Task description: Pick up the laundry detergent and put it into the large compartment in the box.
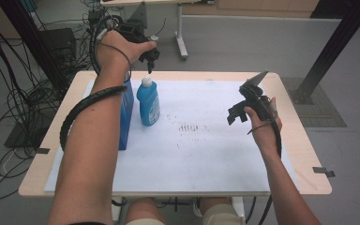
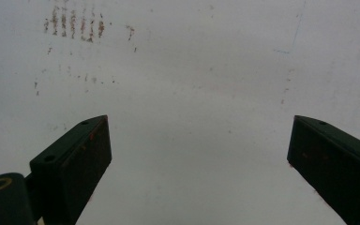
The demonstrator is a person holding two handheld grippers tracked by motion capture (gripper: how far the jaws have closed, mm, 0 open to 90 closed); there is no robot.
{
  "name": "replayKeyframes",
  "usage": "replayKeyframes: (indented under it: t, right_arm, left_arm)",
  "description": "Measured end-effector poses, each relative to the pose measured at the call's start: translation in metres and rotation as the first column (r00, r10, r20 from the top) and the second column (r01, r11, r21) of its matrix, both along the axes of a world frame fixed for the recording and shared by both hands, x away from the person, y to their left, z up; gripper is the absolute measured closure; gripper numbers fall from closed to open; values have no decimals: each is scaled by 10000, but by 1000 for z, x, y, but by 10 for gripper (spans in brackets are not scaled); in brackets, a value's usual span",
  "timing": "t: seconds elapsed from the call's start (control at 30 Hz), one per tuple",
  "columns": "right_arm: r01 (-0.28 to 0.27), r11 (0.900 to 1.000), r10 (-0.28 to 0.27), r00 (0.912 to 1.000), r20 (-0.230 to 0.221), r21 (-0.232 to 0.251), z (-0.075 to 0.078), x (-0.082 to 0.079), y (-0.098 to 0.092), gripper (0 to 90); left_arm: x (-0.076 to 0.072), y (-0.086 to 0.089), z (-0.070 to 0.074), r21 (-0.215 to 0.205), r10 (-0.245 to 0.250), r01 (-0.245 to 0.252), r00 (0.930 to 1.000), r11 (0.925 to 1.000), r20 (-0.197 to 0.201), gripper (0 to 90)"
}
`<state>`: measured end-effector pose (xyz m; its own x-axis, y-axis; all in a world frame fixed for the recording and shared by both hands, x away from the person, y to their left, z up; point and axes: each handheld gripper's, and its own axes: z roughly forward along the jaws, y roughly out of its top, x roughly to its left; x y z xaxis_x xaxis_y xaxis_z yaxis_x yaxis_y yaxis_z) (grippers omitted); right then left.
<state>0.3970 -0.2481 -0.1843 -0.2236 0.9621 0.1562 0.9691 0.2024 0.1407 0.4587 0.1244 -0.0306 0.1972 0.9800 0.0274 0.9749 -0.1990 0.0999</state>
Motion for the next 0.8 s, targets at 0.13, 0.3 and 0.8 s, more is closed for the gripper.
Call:
replayKeyframes:
  t: [0.13, 0.3, 0.8]
  right_arm:
    - [-31, 10000, 31, 10000, 44, 2, 1, -1, -1, 64]
    - [-34, 10000, 34, 9999, 96, 15, 2, -3, -1, 64]
    - [86, 10000, -86, 9999, 105, 0, 4, -7, -10, 64]
  left_arm:
    - [2, -2, 0, 6, -16, 16, 10000, 10000, 18, 58]
    - [5, -4, 0, -1, -77, 77, 10000, 10000, 35, 58]
    - [20, -9, -12, 4, -441, 441, 9990, 9990, 54, 51]
